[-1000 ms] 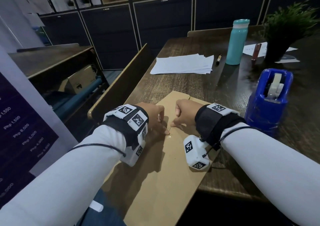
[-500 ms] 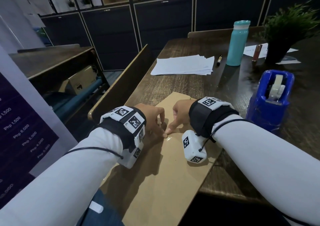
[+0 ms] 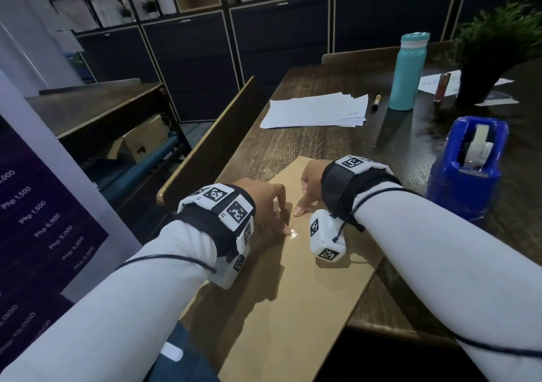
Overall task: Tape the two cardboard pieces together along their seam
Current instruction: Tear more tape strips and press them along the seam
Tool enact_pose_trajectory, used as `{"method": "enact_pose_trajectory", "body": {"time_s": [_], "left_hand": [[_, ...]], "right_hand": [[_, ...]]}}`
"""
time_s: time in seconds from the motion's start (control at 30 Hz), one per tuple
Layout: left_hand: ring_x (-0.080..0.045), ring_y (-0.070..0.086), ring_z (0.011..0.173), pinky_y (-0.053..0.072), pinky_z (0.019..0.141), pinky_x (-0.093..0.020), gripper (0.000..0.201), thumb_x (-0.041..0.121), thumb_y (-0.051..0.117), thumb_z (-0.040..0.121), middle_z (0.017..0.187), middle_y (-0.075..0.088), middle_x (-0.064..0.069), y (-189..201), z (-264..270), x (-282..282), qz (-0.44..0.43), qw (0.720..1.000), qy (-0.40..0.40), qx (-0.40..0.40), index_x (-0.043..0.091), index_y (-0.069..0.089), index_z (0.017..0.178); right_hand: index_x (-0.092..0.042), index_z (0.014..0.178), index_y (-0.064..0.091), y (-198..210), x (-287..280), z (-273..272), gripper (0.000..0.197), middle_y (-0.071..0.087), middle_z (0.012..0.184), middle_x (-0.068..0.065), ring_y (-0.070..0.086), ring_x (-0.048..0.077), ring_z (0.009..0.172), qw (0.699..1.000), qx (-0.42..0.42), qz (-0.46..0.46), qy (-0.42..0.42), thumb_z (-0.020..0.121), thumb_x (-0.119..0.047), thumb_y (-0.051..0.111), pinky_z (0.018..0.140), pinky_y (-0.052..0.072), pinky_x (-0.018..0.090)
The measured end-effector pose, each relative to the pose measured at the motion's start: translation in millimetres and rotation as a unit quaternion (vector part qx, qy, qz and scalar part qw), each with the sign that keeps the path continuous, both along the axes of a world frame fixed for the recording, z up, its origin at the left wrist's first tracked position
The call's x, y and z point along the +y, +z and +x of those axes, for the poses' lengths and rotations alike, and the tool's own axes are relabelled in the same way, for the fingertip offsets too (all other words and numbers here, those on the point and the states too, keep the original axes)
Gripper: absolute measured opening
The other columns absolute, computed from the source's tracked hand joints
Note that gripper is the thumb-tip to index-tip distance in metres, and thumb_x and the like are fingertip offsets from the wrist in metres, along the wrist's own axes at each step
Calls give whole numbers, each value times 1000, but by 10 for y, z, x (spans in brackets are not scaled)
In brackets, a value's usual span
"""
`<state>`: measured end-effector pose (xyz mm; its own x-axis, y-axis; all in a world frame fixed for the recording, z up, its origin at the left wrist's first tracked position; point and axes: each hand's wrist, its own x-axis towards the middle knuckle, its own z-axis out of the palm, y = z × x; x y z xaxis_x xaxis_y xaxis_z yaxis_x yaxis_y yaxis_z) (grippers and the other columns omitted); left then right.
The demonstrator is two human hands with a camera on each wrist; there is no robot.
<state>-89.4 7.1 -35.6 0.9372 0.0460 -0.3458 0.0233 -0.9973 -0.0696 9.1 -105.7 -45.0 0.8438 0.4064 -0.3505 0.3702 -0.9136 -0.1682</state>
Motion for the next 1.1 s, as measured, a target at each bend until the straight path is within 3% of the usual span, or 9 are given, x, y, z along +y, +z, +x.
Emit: {"method": "enact_pose_trajectory", "body": {"time_s": [0.1,0.17,0.33,0.57,0.63,0.73,0.83,0.93,1.1], "left_hand": [[-17,59,95,49,76,-30,65,65,74,65,109,62,8,4,2,-13,4,1000,-1,0,32,52,116],[-18,58,99,49,79,-32,67,65,73,64,115,55,8,9,0,-22,17,1000,-10,-8,32,53,118],[-18,57,102,49,83,-34,69,64,73,65,115,56,5,28,-15,-20,32,999,-13,-3,30,52,121],[-18,58,97,47,73,-29,65,60,75,66,111,62,4,38,-2,0,32,999,-14,-1,30,53,119],[-18,58,98,49,76,-31,64,61,75,65,113,62,4,35,-2,1,36,999,-13,-2,30,53,117],[-19,59,99,52,84,-36,65,64,76,60,115,63,4,50,7,-16,38,999,-5,1,32,54,112],[-20,58,99,52,86,-39,65,64,77,59,114,63,4,70,6,-31,44,999,-4,2,31,55,111],[-19,58,98,52,85,-39,66,65,76,60,114,63,5,60,-2,-21,39,999,-1,-2,32,54,112],[-17,59,99,51,83,-34,73,66,76,58,116,63,8,54,-11,0,30,999,-5,-8,34,52,119]], "right_hand": [[-7,103,68,172,-58,-308,64,72,103,10,63,23,84,999,3,-13,30,59,-50,85,78,52,31],[-6,114,63,124,-110,-335,66,69,112,10,62,21,89,999,2,-13,36,66,-47,81,71,48,28],[-10,122,53,28,-203,-343,89,65,115,6,62,24,104,999,3,0,45,56,-64,78,88,50,37],[-17,66,53,101,-148,-362,61,65,70,3,64,23,72,998,13,-32,53,48,-69,79,77,54,34],[-21,69,48,91,-111,-335,57,65,77,2,63,21,75,998,-1,-38,50,52,-65,80,76,53,33],[-19,75,59,50,-59,-168,75,68,76,2,66,26,72,998,-53,-18,5,26,-73,79,78,55,42],[-19,96,69,5,-45,-67,78,71,96,6,67,33,88,999,-53,8,-5,34,-65,83,84,53,44],[-20,73,63,-6,-31,-12,97,72,84,5,68,31,81,999,-43,-21,-10,-4,-78,69,82,54,47],[-18,71,58,108,-91,-193,75,70,80,1,65,21,78,998,-5,-42,35,33,-81,72,83,53,36]]}}
